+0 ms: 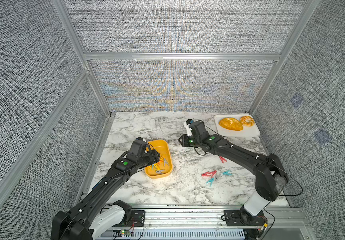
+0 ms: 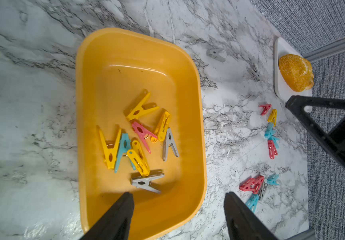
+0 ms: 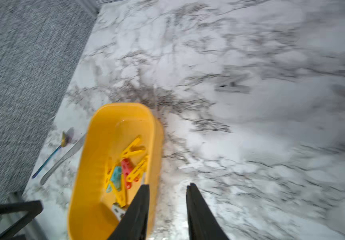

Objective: Put the clothespins into the storage box
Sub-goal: Place the clothespin in the storage box, then pick up the clothespin from the center of the board.

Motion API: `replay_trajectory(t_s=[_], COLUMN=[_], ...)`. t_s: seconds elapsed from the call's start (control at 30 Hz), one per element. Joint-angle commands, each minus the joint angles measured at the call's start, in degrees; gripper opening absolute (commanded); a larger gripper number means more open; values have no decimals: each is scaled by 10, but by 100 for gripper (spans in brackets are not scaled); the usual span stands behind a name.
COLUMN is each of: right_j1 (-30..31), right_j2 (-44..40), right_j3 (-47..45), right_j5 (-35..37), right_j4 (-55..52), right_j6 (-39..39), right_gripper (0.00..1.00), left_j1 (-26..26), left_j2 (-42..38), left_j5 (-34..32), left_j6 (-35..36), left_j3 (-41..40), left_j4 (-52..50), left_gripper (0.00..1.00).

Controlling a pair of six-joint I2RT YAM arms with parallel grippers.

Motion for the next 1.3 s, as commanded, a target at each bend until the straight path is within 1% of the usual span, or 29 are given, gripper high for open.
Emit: replay_trajectory(t_s=[0.0,0.1,0.23,0.37,0.5,0.73,1.1,1.27], right_j1=[-52,-104,-161,-198,-221,-227,-226,-226], right_j2=[-15,-18,5,45,73,105,127,134], right_j3=[-34,-64,-86,-86,-86,-86,-91,-95], right_j5=[40,57,66,65,62,65,62,62], right_j4=[-12,-9,5,14,26,31,47,49], right_j6=[-9,-11,-18,-26,-27,-29,-28,-28], right_gripper=[35,34,29,27,27,26,26,24], left_j1=[-30,-69,-97,-119,-132,-134,-134,-134], left_j2=[26,59,101,131,146,148,150,147], left_j5=[12,-4,2,2,0,-5,-4,-4], left_j6=[-1,-1,-15,-21,-22,-23,-21,-22], left_j3=[10,29,33,40,44,39,39,35], left_j4=[42,51,88,106,110,111,110,110], left_gripper=[73,73,73,72,72,72,72,72])
